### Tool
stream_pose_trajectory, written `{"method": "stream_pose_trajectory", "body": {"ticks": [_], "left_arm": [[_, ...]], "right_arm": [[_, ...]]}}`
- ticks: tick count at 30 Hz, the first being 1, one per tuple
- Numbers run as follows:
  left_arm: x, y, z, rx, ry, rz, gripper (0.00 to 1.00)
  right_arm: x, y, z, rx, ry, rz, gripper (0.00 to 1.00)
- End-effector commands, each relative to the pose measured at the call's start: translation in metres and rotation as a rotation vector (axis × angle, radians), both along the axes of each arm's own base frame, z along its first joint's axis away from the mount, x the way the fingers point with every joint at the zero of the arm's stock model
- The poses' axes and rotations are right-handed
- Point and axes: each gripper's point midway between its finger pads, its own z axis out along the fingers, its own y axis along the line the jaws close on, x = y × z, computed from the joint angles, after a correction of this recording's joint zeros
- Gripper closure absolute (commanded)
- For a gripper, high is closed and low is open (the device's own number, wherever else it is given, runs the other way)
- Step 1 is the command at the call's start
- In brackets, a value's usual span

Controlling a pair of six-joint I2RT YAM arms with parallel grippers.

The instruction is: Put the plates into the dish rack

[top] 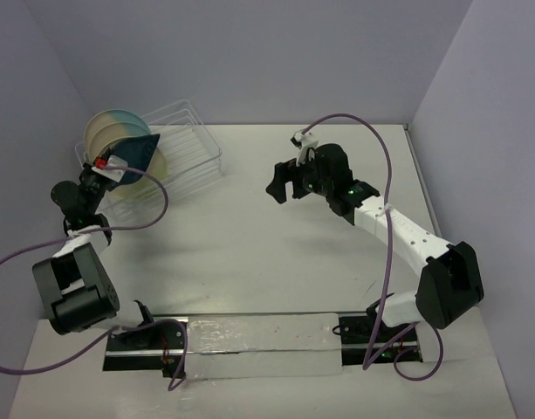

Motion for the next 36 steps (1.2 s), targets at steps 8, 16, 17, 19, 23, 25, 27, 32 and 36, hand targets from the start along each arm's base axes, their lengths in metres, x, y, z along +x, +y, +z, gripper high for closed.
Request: {"method": "stream_pose_trajectory", "body": {"ticks": [8, 16, 17, 19, 23, 25, 27, 32, 36], "left_arm": [[-0.022, -0.023, 0.053, 0.169, -0.303, -0.226, 1.0], [-0.017, -0.022, 0.017, 0.206, -0.241, -0.251, 1.0], [-0.016, -0.021, 0.013, 0.222, -0.237, -0.246, 1.0], [-0.013, -0.015, 0.006, 0.242, -0.226, -0.228, 1.0], [-0.006, 0.006, 0.004, 0.217, -0.19, -0.188, 1.0], [-0.004, 0.012, 0.004, 0.213, -0.186, -0.181, 1.0], [0.002, 0.019, 0.002, 0.213, -0.185, -0.166, 1.0], [0.011, 0.035, 0.002, 0.24, -0.192, -0.127, 1.0], [0.016, 0.041, 0.013, 0.233, -0.2, -0.12, 1.0]], "right_arm": [[0.011, 0.004, 0.028, 0.029, -0.048, 0.01, 0.04], [0.015, 0.01, 0.032, 0.041, -0.041, 0.027, 0.05], [0.016, 0.011, 0.034, 0.042, -0.042, 0.028, 0.05], [0.016, 0.011, 0.034, 0.043, -0.039, 0.03, 0.05], [0.018, 0.013, 0.032, 0.045, -0.027, 0.029, 0.05], [0.018, 0.015, 0.033, 0.051, -0.021, 0.036, 0.05], [0.019, 0.018, 0.032, 0.058, -0.011, 0.044, 0.05], [0.021, 0.022, 0.032, 0.068, 0.004, 0.05, 0.05], [0.021, 0.024, 0.032, 0.074, 0.011, 0.058, 0.06]]}}
